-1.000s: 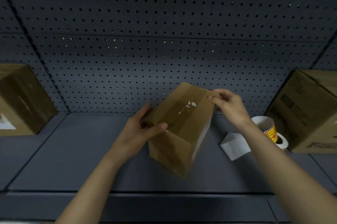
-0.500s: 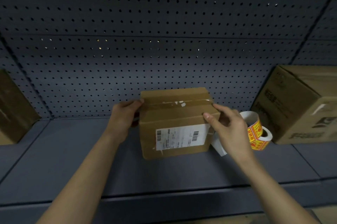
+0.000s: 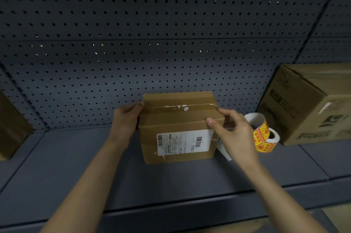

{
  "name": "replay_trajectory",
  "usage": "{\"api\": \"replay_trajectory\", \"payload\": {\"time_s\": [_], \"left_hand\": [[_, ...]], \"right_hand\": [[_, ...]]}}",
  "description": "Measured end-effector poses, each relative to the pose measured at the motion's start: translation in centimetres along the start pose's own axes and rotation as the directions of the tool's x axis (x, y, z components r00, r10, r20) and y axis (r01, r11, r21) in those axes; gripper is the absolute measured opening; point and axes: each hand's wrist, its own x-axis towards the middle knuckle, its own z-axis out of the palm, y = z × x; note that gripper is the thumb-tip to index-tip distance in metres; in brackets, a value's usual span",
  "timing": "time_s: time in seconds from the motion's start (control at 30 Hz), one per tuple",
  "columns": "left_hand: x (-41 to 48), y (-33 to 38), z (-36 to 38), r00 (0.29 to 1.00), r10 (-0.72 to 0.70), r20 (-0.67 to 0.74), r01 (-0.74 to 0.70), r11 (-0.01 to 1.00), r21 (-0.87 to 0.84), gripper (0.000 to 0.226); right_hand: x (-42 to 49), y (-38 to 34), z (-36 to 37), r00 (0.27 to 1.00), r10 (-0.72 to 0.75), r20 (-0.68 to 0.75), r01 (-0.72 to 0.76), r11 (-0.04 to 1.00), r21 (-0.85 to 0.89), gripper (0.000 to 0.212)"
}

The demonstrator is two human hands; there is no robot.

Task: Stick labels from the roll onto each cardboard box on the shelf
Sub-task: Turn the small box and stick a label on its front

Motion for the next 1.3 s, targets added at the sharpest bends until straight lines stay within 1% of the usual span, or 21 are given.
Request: {"api": "replay_trajectory", "payload": {"time_s": [0.13, 0.17, 0.23, 0.33, 0.4, 0.47, 0.53, 0.63, 0.7, 0.77, 0.87, 0.93, 1.0, 1.07, 1.17, 1.23, 1.3], "left_hand": [[0.0, 0.3, -0.1, 0.994, 0.111, 0.021, -0.113, 0.984, 0.136, 0.058], [0.1, 0.5, -0.1, 0.989, 0.149, 0.015, -0.149, 0.971, 0.189, 0.058], [0.3, 0.9, -0.1, 0.974, 0.227, -0.003, -0.217, 0.934, 0.283, 0.050], [0.1, 2.5, 0.6, 0.955, 0.297, 0.002, -0.277, 0.887, 0.370, 0.029], [-0.5, 3.8, 1.6, 0.933, 0.355, 0.053, -0.341, 0.829, 0.443, 0.023], [-0.8, 4.9, 2.8, 0.911, 0.395, 0.118, -0.402, 0.783, 0.475, 0.017], [-1.2, 5.5, 4.3, 0.883, 0.421, 0.209, -0.467, 0.737, 0.488, 0.024], [-2.3, 6.0, 7.3, 0.833, 0.417, 0.363, -0.550, 0.688, 0.473, 0.026], [-3.2, 6.3, 9.6, 0.795, 0.397, 0.459, -0.596, 0.653, 0.467, 0.025], [-3.8, 6.2, 11.9, 0.744, 0.393, 0.540, -0.648, 0.620, 0.442, 0.025], [-4.5, 5.8, 15.1, 0.676, 0.369, 0.638, -0.696, 0.604, 0.388, 0.025], [-5.1, 5.4, 17.1, 0.621, 0.357, 0.697, -0.736, 0.571, 0.363, 0.025], [-5.6, 4.9, 18.8, 0.583, 0.336, 0.740, -0.755, 0.560, 0.340, 0.025], [-5.8, 4.2, 20.2, 0.569, 0.281, 0.773, -0.755, 0.551, 0.355, 0.026], [-5.8, 3.1, 21.7, 0.563, 0.187, 0.805, -0.767, 0.481, 0.425, 0.028], [-5.6, 2.2, 22.6, 0.553, 0.136, 0.822, -0.784, 0.419, 0.458, 0.029], [-5.5, 1.5, 23.1, 0.555, 0.100, 0.826, -0.780, 0.409, 0.474, 0.023]], "right_hand": [[0.1, 0.0, -0.4, 1.000, 0.006, 0.026, -0.007, 1.000, 0.014, 0.049], [0.1, -0.2, -0.5, 1.000, 0.004, 0.030, -0.004, 1.000, 0.014, 0.047], [0.3, -0.6, -0.8, 1.000, -0.011, 0.020, 0.011, 1.000, 0.000, 0.042], [0.7, -1.1, -1.6, 0.999, -0.033, -0.009, 0.033, 0.999, -0.037, 0.034], [0.9, -1.3, -2.4, 0.998, -0.045, -0.033, 0.043, 0.998, -0.052, 0.031], [1.0, -1.1, -3.2, 0.997, -0.050, -0.059, 0.046, 0.997, -0.070, 0.027], [1.0, -0.5, -4.2, 0.996, -0.035, -0.078, 0.027, 0.995, -0.092, 0.022], [0.6, 0.8, -6.0, 0.996, -0.016, -0.083, 0.003, 0.988, -0.151, 0.014], [0.2, 1.6, -7.3, 0.998, 0.005, -0.070, -0.019, 0.979, -0.205, 0.014], [-0.1, 2.7, -8.5, 0.998, 0.057, -0.028, -0.062, 0.969, -0.239, 0.016], [-0.4, 4.7, -9.9, 0.990, 0.138, 0.036, -0.120, 0.943, -0.310, 0.021], [-0.7, 5.8, -10.4, 0.985, 0.159, 0.067, -0.128, 0.934, -0.333, 0.025], [-0.7, 6.6, -10.6, 0.981, 0.167, 0.096, -0.122, 0.925, -0.360, 0.027], [-0.4, 7.5, -10.6, 0.977, 0.165, 0.132, -0.101, 0.915, -0.391, 0.033], [0.5, 8.5, -10.5, 0.970, 0.151, 0.192, -0.044, 0.881, -0.472, 0.051], [1.4, 8.6, -10.4, 0.960, 0.150, 0.234, -0.009, 0.858, -0.514, 0.051], [2.2, 8.7, -10.1, 0.950, 0.147, 0.277, 0.039, 0.821, -0.570, 0.044]]}}
